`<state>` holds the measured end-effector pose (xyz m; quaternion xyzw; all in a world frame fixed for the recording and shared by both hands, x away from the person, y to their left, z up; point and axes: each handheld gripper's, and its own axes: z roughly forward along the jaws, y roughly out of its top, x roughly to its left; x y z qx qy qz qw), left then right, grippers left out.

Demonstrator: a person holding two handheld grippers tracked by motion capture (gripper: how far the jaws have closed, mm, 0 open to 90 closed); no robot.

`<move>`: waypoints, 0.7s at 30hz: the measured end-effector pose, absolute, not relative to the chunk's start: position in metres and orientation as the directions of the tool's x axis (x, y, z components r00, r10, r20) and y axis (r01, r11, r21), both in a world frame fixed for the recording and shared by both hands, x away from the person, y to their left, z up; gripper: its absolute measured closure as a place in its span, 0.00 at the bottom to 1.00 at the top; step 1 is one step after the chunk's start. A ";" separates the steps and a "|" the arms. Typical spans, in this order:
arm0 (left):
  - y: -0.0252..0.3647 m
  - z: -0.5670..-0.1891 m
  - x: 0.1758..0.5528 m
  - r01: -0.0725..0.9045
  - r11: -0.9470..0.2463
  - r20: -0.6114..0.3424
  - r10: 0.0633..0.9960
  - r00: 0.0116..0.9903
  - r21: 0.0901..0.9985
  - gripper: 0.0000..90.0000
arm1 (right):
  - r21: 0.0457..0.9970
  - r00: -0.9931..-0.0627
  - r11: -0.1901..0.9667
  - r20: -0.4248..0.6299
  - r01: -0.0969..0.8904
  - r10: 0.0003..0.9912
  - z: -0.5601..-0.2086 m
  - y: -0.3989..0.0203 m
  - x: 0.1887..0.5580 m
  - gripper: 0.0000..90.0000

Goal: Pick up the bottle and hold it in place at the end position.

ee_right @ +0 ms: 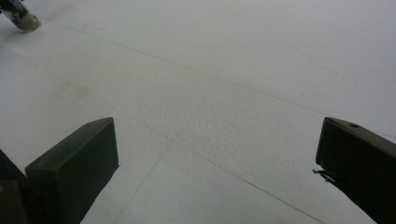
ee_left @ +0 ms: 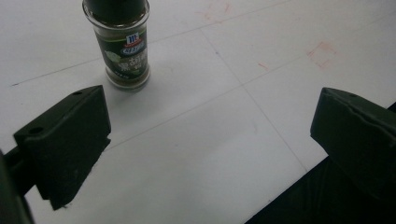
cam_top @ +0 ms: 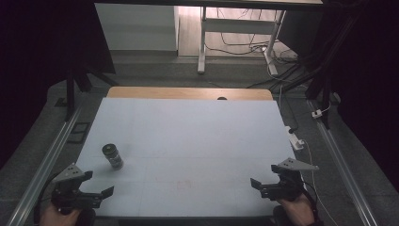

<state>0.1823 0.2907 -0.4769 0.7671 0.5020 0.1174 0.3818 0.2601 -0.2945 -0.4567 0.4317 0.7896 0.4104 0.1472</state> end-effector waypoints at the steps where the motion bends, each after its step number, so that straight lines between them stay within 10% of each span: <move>1: 0.291 -0.477 0.183 0.684 -0.201 -0.207 0.860 0.466 0.701 0.00 | 0.772 -0.586 0.299 0.115 0.561 0.802 -0.457 -0.294 0.260 0.00; 21: 0.289 -0.478 0.185 0.705 -0.209 -0.185 0.879 0.439 0.678 0.00 | 0.739 -0.628 0.368 0.095 0.564 0.773 -0.459 -0.287 0.261 0.00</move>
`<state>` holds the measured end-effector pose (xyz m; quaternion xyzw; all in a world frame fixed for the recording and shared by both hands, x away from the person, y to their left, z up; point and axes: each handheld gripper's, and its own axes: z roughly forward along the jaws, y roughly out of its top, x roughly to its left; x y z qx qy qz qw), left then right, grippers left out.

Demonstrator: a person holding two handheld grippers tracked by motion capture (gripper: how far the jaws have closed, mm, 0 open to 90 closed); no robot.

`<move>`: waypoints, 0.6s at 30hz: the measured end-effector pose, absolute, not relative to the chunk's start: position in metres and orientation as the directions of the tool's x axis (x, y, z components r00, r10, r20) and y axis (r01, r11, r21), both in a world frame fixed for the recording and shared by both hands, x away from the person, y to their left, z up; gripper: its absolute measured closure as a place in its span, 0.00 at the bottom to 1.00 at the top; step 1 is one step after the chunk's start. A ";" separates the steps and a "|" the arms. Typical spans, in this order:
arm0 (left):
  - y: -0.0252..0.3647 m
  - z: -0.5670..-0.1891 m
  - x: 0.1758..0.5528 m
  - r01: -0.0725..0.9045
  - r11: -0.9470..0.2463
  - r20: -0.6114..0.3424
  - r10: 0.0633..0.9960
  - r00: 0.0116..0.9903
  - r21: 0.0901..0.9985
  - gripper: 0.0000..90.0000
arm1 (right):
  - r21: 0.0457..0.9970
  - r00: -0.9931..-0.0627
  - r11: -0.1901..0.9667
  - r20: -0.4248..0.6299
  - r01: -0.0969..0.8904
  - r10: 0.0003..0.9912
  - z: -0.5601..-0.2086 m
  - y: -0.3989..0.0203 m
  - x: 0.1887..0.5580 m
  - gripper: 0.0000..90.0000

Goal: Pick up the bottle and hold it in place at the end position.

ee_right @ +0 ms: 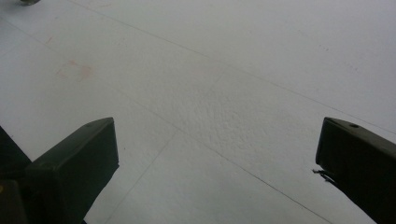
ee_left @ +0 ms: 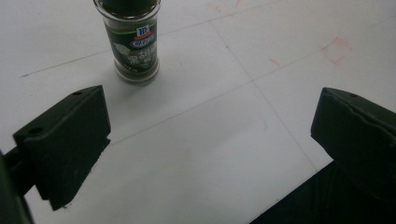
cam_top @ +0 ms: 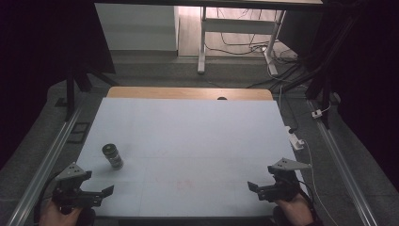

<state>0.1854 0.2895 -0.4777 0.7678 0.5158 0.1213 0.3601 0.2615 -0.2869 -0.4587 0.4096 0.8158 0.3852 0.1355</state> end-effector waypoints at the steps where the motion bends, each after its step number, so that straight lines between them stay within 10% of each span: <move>1: 0.289 -0.478 0.185 0.705 -0.210 -0.187 0.878 0.441 0.678 0.00 | 0.739 -0.630 0.371 0.091 0.562 0.771 -0.459 -0.287 0.262 0.00; 18: 0.291 -0.476 0.190 0.683 -0.203 -0.207 0.859 0.468 0.701 0.00 | 0.730 -0.644 0.394 0.082 0.559 0.761 -0.459 -0.285 0.262 0.00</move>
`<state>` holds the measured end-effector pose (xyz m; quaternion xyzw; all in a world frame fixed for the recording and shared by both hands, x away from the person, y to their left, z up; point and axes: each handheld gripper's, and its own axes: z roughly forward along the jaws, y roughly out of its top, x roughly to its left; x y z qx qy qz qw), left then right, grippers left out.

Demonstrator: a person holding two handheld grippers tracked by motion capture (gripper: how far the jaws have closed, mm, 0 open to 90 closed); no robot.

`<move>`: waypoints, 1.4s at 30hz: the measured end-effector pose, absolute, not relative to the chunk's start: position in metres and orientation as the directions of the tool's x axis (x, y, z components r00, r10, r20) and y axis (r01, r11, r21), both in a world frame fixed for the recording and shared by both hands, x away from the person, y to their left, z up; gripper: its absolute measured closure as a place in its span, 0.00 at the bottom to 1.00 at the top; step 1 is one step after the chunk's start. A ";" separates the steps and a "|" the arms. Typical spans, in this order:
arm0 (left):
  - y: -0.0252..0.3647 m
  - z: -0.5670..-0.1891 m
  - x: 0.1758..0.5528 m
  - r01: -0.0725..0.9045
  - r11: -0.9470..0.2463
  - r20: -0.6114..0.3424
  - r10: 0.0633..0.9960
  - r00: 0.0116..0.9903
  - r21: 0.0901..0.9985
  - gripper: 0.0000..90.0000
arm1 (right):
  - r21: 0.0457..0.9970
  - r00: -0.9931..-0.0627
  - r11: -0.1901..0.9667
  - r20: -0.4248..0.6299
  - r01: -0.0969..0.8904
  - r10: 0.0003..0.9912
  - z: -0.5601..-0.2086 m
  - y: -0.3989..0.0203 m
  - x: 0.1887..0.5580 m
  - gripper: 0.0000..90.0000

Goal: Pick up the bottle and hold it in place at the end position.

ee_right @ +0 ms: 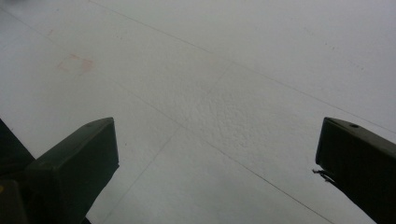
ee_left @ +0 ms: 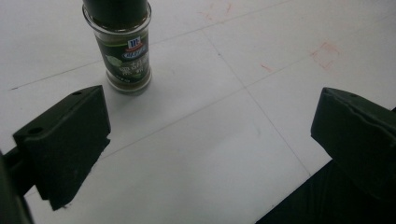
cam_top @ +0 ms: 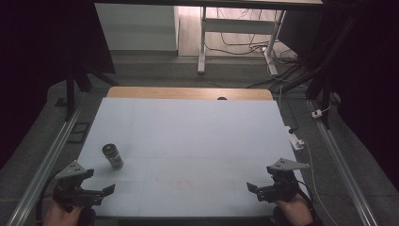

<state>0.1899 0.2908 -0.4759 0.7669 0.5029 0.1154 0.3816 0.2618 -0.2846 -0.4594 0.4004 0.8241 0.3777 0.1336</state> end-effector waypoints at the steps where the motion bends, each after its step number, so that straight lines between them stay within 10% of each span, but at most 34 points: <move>1: 0.291 -0.476 0.191 0.682 -0.201 -0.208 0.859 0.468 0.703 0.00 | 0.730 -0.646 0.396 0.081 0.557 0.759 -0.460 -0.285 0.262 0.00; 42: 0.296 -0.492 0.235 0.665 -0.230 -0.168 0.862 0.478 0.710 0.00 | 0.717 -0.652 0.408 0.084 0.565 0.754 -0.460 -0.283 0.263 0.00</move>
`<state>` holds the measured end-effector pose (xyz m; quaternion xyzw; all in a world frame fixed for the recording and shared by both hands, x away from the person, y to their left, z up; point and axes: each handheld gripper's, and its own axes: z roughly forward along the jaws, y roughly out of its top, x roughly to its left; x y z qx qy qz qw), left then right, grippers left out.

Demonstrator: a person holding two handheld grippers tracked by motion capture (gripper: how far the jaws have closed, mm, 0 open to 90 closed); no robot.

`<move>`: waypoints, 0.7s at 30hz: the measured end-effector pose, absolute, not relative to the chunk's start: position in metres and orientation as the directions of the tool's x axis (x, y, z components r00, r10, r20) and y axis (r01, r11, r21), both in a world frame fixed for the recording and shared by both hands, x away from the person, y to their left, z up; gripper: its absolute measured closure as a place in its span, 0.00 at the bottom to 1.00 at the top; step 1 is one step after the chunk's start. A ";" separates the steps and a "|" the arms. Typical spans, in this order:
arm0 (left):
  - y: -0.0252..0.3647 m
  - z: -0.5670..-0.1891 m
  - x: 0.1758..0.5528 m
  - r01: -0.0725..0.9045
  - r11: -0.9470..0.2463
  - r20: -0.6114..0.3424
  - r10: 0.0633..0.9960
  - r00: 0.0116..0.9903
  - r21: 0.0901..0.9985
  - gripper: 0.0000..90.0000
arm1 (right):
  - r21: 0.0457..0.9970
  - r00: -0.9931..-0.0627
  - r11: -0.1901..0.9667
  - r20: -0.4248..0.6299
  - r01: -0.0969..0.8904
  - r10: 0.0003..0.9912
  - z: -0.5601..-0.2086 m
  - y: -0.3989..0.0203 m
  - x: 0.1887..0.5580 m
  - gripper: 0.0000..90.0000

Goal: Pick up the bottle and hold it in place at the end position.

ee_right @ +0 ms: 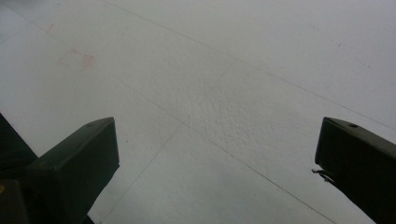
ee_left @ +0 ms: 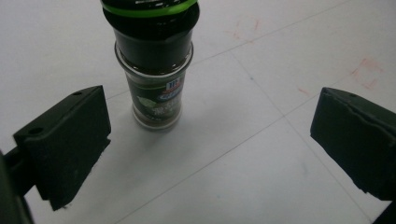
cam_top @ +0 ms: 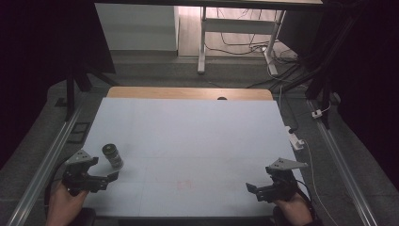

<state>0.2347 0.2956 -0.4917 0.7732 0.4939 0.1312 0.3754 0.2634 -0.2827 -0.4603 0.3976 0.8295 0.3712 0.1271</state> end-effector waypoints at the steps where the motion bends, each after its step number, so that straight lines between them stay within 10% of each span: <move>1: 0.295 -0.493 0.237 0.669 -0.231 -0.167 0.864 0.475 0.707 0.00 | 0.715 -0.654 0.412 0.083 0.565 0.752 -0.460 -0.283 0.263 0.00; 21: 0.305 -0.505 0.274 0.662 -0.250 -0.140 0.868 0.477 0.707 0.00 | 0.712 -0.654 0.418 0.077 0.565 0.752 -0.461 -0.281 0.263 0.00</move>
